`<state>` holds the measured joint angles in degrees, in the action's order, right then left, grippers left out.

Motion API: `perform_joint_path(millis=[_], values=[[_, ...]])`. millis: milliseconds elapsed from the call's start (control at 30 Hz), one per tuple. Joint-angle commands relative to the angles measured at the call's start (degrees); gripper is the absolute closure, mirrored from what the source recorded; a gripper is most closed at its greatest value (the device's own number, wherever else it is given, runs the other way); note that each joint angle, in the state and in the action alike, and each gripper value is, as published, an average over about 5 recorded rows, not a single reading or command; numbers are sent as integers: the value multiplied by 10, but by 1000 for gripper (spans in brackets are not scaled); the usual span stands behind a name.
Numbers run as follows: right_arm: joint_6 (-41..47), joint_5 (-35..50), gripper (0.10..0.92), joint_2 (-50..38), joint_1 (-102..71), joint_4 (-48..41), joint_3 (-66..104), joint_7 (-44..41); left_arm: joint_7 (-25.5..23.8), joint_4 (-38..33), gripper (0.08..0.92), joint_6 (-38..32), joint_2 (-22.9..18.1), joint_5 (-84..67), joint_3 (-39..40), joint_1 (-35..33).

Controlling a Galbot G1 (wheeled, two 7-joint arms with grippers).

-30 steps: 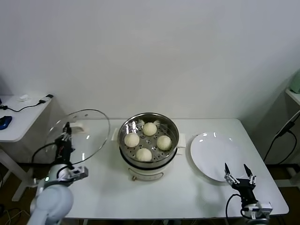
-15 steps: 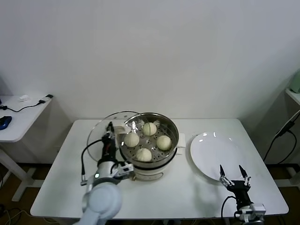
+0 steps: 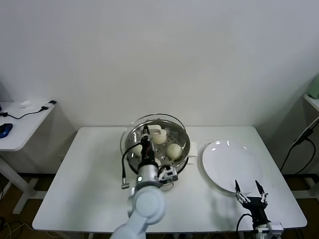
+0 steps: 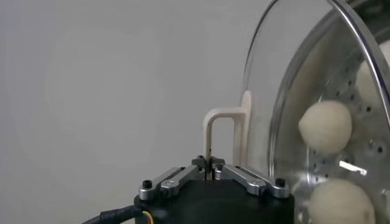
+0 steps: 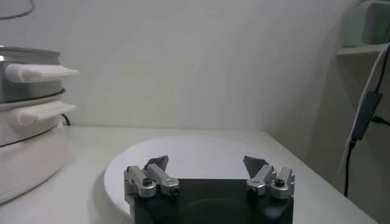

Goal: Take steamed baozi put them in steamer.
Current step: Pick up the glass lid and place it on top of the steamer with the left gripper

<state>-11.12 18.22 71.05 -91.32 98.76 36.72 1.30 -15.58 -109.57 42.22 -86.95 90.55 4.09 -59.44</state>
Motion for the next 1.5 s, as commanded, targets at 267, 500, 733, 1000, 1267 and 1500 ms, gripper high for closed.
perform_joint_path(millis=[267, 500, 733, 1000, 1267, 1500], values=[[-11, -3, 203, 8, 0, -5, 3, 2, 18, 111, 866, 24, -74, 47, 13, 22], [-17, -5, 203, 10, 1, -8, 5, 3, 23, 117, 866, 19, -55, 56, -3, 12], [-23, -8, 203, 13, 4, -9, 5, 4, 37, 125, 866, 15, -48, 58, -12, 9], [-35, -14, 203, 13, 0, -12, 7, 3, 56, 133, 866, 6, -43, 63, -18, 9], [-36, -15, 203, 13, -1, -11, 6, 0, 41, 107, 859, -9, -31, 56, -7, -4], [-26, -9, 203, 13, 2, -4, 4, 1, 38, 48, 688, -15, -17, -1, 17, -10]])
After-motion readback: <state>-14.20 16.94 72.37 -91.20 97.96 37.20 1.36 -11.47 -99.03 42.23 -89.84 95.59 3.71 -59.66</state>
